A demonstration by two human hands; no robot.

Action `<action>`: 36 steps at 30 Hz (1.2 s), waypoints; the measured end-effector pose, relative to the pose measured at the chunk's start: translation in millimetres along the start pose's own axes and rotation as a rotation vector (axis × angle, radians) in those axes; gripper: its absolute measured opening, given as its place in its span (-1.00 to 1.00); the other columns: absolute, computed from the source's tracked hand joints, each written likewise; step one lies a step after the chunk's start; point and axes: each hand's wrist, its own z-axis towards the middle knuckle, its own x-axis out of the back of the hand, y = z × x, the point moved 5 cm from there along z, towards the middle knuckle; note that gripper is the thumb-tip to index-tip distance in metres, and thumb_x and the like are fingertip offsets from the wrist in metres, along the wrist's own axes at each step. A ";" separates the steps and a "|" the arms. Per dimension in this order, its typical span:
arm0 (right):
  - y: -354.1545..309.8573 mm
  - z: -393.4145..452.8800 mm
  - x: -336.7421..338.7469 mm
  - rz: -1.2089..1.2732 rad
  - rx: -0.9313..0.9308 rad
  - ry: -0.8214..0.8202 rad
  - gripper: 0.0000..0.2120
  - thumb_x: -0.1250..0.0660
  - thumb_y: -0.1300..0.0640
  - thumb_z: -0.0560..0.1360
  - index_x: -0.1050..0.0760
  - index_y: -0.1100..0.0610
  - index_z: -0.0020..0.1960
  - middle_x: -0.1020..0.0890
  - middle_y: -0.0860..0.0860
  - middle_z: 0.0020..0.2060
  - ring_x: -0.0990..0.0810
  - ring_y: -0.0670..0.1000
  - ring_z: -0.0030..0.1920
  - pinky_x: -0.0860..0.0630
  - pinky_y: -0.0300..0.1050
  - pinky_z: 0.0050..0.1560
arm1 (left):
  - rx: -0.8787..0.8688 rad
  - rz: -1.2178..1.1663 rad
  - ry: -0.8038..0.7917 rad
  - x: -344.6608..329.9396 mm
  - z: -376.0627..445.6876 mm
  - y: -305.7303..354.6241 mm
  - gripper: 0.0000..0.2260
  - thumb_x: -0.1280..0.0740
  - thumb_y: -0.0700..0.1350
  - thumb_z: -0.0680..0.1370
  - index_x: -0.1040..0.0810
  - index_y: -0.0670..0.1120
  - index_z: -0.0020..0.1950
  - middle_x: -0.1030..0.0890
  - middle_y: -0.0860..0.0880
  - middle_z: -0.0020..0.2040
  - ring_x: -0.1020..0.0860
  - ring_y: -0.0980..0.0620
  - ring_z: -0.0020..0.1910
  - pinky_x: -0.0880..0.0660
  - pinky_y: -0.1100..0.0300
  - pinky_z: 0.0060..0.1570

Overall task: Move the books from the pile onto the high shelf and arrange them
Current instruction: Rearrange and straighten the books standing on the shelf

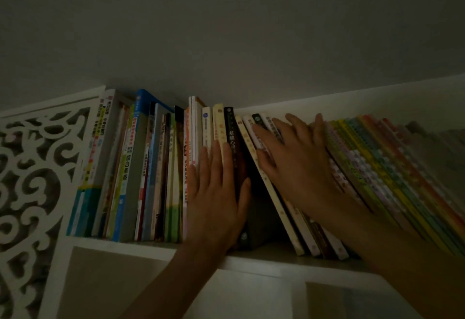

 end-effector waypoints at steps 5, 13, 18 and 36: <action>-22.9 11.1 -4.2 0.029 -0.146 -0.051 -0.49 0.04 -0.02 0.48 -0.48 0.10 0.28 -0.58 0.21 0.15 -0.44 0.25 0.28 0.10 0.26 0.35 | 0.074 0.004 -0.106 -4.9 13.6 0.0 -0.44 0.40 0.23 0.44 0.57 0.03 0.32 0.51 -0.03 0.36 0.58 0.00 0.30 0.67 0.23 0.16; -32.3 10.6 -13.8 0.029 -0.103 -0.177 -0.37 0.07 -0.21 0.52 -0.37 0.18 0.37 -0.45 0.32 0.27 -0.38 0.30 0.32 -0.07 0.33 0.36 | -0.162 -0.071 -0.345 34.1 -18.4 -15.9 -0.40 0.28 0.29 0.47 0.46 0.12 0.41 0.44 0.11 0.44 0.50 0.12 0.38 0.53 0.26 0.22; -49.1 6.0 -4.6 0.004 0.037 -0.070 -0.48 -0.03 -0.07 0.52 -0.39 0.22 0.33 -0.39 0.27 0.34 -0.22 0.22 0.35 0.11 0.24 0.39 | -0.057 -0.137 -0.160 59.4 -20.9 -68.1 -0.54 -0.13 0.07 0.55 -0.26 -0.06 0.42 -0.28 -0.10 0.42 -0.23 0.02 0.39 -0.13 0.04 0.38; -111.2 129.7 -50.6 0.131 -0.128 -0.428 -0.30 -0.22 -0.23 0.49 0.01 -0.10 0.51 -0.08 -0.06 0.52 0.11 0.05 0.51 0.27 0.17 0.44 | -0.261 0.037 0.044 23.3 42.7 -150.7 -0.50 -0.05 0.22 0.50 -0.53 -0.01 0.27 -0.53 -0.03 0.28 -0.45 -0.08 0.32 -0.08 -0.03 0.30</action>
